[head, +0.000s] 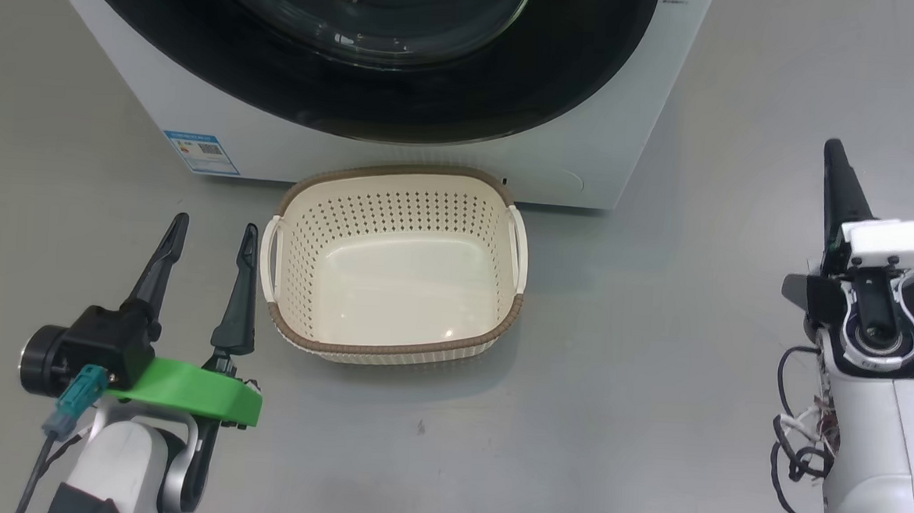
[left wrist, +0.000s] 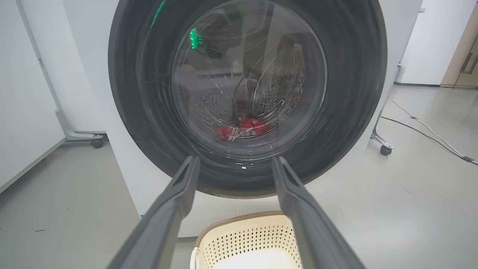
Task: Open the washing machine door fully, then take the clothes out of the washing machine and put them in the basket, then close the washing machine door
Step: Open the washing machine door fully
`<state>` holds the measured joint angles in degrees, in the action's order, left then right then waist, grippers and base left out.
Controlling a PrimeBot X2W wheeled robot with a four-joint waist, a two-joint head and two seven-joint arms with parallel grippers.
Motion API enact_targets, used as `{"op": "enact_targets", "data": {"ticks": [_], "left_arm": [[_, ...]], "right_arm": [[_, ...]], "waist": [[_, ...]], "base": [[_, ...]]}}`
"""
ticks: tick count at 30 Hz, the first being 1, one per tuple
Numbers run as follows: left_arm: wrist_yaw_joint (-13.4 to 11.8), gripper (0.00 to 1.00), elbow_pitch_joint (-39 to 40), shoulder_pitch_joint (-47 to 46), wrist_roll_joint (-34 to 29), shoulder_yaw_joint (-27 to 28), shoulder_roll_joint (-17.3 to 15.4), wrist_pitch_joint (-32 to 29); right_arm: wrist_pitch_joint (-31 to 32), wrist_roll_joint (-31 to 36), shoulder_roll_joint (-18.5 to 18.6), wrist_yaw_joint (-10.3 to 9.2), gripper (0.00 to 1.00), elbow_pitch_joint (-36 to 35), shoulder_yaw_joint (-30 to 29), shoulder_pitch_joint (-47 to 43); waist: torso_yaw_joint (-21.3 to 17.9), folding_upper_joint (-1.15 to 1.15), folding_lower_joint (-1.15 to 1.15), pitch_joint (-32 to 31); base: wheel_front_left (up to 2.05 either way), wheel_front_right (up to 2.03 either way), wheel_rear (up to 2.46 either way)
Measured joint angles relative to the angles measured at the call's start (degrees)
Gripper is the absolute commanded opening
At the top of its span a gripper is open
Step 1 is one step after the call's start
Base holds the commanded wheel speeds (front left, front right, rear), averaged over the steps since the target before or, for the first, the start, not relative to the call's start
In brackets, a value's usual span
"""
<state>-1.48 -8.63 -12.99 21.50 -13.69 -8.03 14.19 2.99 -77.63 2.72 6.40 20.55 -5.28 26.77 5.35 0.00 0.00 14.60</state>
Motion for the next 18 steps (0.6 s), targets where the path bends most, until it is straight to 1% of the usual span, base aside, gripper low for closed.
{"op": "enact_targets", "data": {"ticks": [3,6,7,11,13,18], "left_arm": [[0.3,1.0,0.2,-0.8,0.0,0.0,0.1,0.0],[0.3,1.0,0.3,-1.7,0.0,0.0,0.2,0.0],[0.3,1.0,0.3,-2.0,0.0,0.0,0.2,0.0],[0.9,1.0,0.6,-3.6,0.0,-0.5,0.8,0.0],[1.2,1.0,0.8,-4.5,0.0,-0.7,1.2,0.0],[1.4,1.0,1.1,-6.4,0.0,-1.2,1.7,0.0]], "right_arm": [[1.8,-1.9,0.1,-0.09,0.0,0.3,-0.5,2.9],[3.5,-3.7,0.2,-1.03,0.0,0.6,-1.0,6.0],[4.0,-4.1,0.2,-1.05,0.0,0.7,-1.2,6.9],[5.9,-4.6,1.5,-1.99,0.0,1.3,-1.4,10.4],[6.8,-4.6,2.4,-2.14,0.0,1.5,-1.3,12.2],[9.2,-4.6,3.4,-3.03,0.0,2.2,-0.6,16.8]], "waist": [[0.5,0.0,0.0,1.7],[1.1,0.0,0.0,3.3],[1.3,0.0,0.0,3.9],[2.2,0.0,0.0,6.1],[2.6,0.0,0.0,7.2],[3.7,0.0,0.0,9.9]], "base": [[0.0,0.0,0.0],[0.0,0.0,0.0],[0.0,0.0,0.0],[0.0,0.0,0.0],[0.0,0.0,0.0],[0.0,0.0,0.0]]}}
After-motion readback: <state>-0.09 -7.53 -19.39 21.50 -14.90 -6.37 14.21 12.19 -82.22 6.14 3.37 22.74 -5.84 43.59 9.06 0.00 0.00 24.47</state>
